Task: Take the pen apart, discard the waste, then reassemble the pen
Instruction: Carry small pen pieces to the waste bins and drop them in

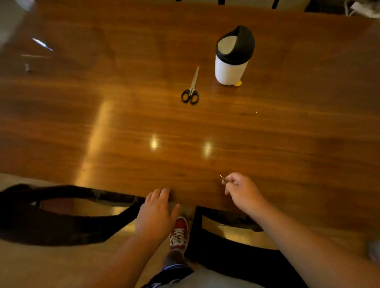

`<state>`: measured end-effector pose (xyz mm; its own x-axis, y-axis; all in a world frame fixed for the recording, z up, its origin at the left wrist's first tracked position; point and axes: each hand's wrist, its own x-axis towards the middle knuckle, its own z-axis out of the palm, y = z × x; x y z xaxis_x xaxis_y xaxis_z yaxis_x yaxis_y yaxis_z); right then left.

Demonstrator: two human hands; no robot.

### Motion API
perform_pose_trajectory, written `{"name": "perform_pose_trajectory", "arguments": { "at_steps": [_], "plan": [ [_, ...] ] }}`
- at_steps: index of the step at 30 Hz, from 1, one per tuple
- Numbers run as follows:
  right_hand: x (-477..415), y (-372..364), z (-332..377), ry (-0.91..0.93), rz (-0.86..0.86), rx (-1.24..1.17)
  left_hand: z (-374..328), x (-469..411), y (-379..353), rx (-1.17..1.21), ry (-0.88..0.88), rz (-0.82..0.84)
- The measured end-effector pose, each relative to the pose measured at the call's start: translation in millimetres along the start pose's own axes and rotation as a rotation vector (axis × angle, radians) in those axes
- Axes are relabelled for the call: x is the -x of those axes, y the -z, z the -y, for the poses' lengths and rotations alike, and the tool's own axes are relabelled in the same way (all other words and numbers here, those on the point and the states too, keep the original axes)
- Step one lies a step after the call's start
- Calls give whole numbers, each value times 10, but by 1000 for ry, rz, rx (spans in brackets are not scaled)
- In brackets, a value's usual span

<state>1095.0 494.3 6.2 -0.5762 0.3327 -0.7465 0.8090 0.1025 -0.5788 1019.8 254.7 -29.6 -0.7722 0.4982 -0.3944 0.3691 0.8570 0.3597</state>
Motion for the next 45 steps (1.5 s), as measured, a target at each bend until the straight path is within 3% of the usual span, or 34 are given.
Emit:
{"name": "perform_pose_trajectory", "arguments": {
  "at_steps": [4, 9, 15, 19, 22, 28, 34, 39, 45],
  "plan": [
    [415, -122, -123, -49, 161, -43, 137, 648, -270, 189, 215, 118],
    [805, -349, -184, 85, 214, 154, 529, 1556, -804, 472, 550, 230],
    [986, -1002, 141, 354, 362, 426, 995, 2795, -1350, 768, 1010, 118],
    [1071, -1739, 484, 577, 475, 618, 1119, 3578, -1677, 936, 1224, 14],
    [1203, -2481, 626, 621, 595, 695, 1185, 4072, -1957, 1043, 1331, -58],
    [1648, -4124, 570, 669, 795, 818, 1600, 4892, -2451, 1248, 1484, -121],
    [2016, -5354, 541, 624, 821, 905, 2489, 5649, -2515, 1270, 1503, -88],
    [1996, -5874, 679, 554, 773, 960, 3397, 5898, -2145, 1176, 1478, -141],
    [1712, -6377, 1032, 510, 684, 989, 4505, 5565, -1339, 1215, 1335, -299]
  ]
}}
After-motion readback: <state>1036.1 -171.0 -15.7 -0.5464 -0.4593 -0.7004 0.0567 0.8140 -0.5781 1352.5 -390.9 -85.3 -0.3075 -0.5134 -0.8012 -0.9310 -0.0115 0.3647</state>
